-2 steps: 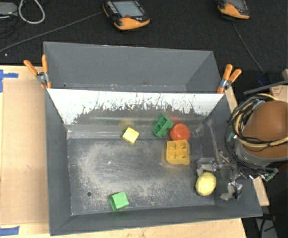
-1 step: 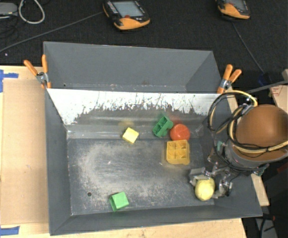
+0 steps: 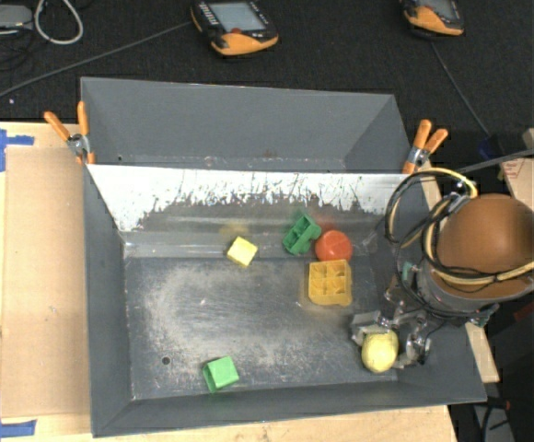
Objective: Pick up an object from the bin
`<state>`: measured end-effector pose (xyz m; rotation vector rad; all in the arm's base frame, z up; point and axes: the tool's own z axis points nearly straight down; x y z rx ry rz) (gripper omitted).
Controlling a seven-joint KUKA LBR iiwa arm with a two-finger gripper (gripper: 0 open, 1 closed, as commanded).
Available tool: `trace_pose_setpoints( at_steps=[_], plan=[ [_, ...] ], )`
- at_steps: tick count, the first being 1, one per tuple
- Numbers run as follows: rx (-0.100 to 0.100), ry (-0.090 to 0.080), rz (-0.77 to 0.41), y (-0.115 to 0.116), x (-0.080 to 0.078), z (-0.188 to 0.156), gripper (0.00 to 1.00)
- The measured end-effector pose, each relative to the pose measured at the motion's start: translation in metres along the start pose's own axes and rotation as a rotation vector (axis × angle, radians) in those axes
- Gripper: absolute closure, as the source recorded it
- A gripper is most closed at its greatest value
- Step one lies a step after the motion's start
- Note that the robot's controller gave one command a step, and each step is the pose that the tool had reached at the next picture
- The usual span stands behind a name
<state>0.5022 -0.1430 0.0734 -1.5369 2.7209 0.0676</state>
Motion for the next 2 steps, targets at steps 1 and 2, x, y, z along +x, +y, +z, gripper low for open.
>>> trace_pose_setpoints(
  at_steps=[1, 2],
  plan=[
    [-0.002, 0.006, 0.000, 0.001, 0.003, -0.022, 1.00],
    [0.001, 0.004, 0.003, 0.001, 0.001, -0.044, 1.00]
  ],
)
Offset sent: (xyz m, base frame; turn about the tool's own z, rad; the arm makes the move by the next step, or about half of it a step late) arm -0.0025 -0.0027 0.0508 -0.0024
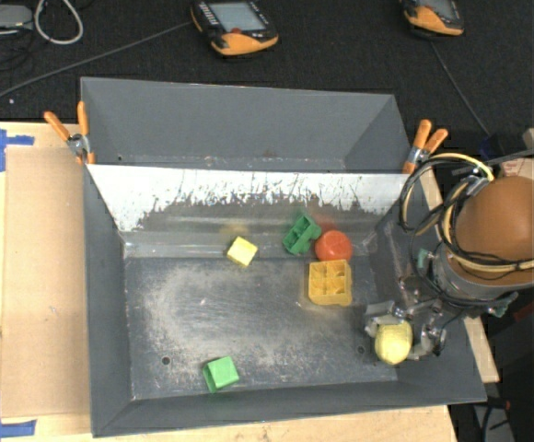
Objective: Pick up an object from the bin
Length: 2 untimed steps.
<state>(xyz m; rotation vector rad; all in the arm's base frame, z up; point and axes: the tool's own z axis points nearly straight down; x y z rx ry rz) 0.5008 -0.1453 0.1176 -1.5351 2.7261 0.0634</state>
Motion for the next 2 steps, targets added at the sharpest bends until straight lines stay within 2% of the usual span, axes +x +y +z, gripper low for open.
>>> trace_pose_setpoints(
  at_steps=[1, 2],
  plan=[
    [-0.002, -0.001, 0.003, 0.001, -0.001, -0.018, 1.00],
    [-0.007, -0.001, 0.005, 0.004, -0.003, -0.063, 1.00]
  ],
)
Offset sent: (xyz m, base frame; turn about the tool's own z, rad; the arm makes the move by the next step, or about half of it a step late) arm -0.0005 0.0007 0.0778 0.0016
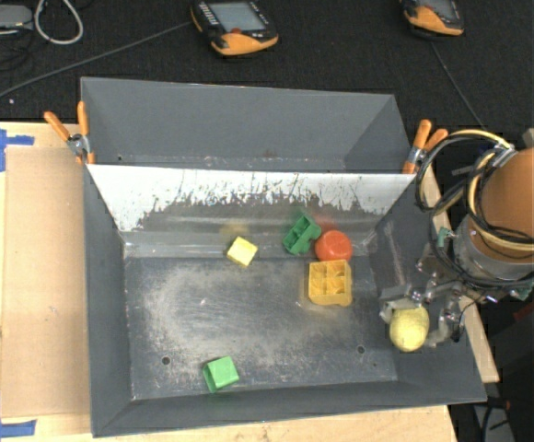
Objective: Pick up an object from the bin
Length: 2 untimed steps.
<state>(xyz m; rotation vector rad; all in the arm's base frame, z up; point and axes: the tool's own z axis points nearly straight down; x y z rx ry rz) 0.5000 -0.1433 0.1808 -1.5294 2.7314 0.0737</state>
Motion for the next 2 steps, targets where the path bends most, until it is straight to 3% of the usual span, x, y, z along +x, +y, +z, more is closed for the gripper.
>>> trace_pose_setpoints(
  at_steps=[2],
  plan=[
    [0.003, -0.002, 0.003, 0.001, -0.003, -0.051, 1.00]
  ],
)
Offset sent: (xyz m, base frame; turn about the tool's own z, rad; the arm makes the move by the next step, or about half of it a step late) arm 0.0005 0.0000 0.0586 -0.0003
